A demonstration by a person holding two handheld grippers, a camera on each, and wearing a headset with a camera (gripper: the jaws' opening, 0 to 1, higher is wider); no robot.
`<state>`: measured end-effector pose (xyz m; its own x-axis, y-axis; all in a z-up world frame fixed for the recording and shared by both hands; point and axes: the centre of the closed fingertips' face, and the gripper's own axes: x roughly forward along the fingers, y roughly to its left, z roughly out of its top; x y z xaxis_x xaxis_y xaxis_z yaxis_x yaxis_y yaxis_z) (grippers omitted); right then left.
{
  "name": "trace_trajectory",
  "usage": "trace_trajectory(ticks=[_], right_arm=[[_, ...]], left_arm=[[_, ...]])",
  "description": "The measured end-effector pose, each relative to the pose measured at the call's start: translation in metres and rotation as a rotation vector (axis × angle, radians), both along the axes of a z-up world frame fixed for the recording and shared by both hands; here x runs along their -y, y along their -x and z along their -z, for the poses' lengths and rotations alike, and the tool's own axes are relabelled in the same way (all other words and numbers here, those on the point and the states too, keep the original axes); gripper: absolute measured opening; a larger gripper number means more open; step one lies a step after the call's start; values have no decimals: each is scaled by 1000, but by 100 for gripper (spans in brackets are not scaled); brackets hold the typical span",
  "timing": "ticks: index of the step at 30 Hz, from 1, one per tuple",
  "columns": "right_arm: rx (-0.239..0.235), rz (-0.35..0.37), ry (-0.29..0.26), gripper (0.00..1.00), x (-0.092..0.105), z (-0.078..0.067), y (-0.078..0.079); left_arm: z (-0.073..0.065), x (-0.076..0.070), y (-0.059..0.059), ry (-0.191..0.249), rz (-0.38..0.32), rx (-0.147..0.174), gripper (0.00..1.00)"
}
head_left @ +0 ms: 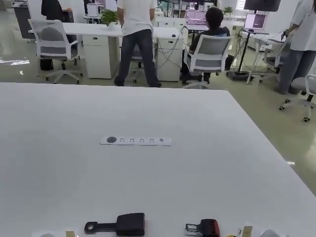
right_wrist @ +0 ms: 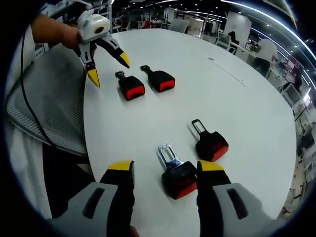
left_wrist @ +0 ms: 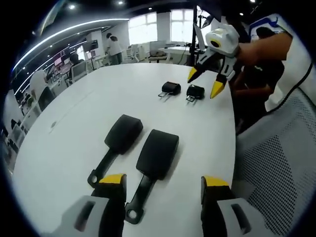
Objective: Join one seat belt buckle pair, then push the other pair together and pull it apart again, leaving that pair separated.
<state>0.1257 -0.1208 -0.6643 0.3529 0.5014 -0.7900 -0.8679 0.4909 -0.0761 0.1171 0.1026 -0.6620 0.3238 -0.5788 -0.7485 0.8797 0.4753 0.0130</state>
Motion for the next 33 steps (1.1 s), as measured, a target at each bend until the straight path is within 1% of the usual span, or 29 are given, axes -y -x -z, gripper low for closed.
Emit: trace_trajectory(ticks=[1,2,4,6,8,9,11,14,16,18,21,22,23,24,25,26,29,31,33], right_arm=[[-5,-18,10,46,0,1,1],[-8,-22,15,45,0,2,0],[-9,-35,26,45,1,2,-1],[-17,-52,41,44,2,4,-2],[-23,-61,54,44,4,7,-4],[-34,-71,65,43,5,9,-5],[-40,-102,67,40,5,10,-3],[-40,-144,108,38,11,15,-6],[-44,-159,119,37,14,18,-8],[-48,-173,133,36,17,18,-9],[-55,-197,156,36,22,23,-10],[-61,-203,158,35,22,24,-9],[-61,-207,160,35,23,25,-10],[-66,-214,167,34,24,26,-9],[-68,-222,173,34,25,28,-10],[-71,-237,183,33,26,31,-10],[-85,-259,185,33,25,29,-8],[-96,-279,189,33,24,32,-8],[-107,-292,183,33,23,32,-8]], left_arm=[[1,3,0,-9,12,-3,61],[4,4,0,-19,23,-11,60],[5,6,-1,-35,44,-17,59],[7,5,-6,-70,58,-6,58],[10,4,-9,-80,74,-16,57],[10,5,-9,-86,86,-20,55],[11,9,-9,-104,120,-17,51],[12,12,-11,-99,134,-24,50],[14,13,-13,-101,146,-25,48],[17,15,-15,-114,163,-24,47],[23,15,-19,-137,187,-23,45],[24,16,-19,-140,203,-21,45],[26,17,-18,-163,260,-15,45],[28,16,-16,-183,280,-13,44],[29,14,-15,-202,302,-21,43],[29,17,-18,-175,283,-21,42],[30,20,-22,-176,299,-30,41],[30,23,-19,-178,313,-44,37],[31,25,-20,-180,315,-46,36]])
